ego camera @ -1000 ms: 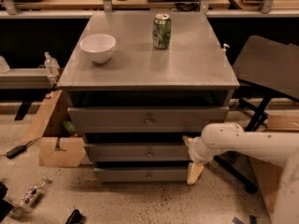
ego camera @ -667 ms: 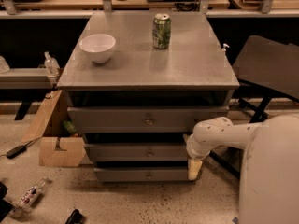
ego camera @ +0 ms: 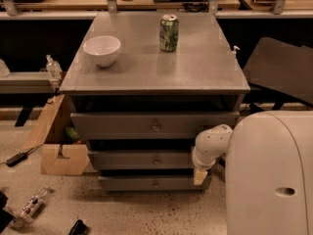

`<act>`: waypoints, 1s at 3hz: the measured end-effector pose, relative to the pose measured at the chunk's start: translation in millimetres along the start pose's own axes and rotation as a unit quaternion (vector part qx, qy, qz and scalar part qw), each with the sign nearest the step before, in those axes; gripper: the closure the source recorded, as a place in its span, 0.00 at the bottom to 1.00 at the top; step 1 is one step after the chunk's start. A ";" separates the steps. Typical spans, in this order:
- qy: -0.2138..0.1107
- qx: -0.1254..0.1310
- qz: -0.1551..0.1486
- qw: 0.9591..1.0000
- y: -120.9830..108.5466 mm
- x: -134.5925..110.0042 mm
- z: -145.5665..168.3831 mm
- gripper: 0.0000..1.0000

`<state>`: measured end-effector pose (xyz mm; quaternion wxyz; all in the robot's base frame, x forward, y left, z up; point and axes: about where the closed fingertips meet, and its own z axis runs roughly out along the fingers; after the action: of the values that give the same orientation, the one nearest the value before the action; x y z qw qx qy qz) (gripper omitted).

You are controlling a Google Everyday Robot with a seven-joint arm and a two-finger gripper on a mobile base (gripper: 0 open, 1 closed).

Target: Open middle drawer

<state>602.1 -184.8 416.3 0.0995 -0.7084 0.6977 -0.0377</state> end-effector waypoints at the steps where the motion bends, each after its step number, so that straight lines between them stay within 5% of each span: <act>1: -0.004 -0.013 -0.001 1.000 7.8 -6.7 13.7 0.47; 3: -0.004 -0.013 -0.001 1.000 7.0 -7.1 9.4 0.92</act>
Offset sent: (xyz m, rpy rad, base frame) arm -0.0500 -0.0056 -0.0109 -0.0254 0.0673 -0.0326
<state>596.9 -177.0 406.4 0.0936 -0.7103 0.6971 -0.0259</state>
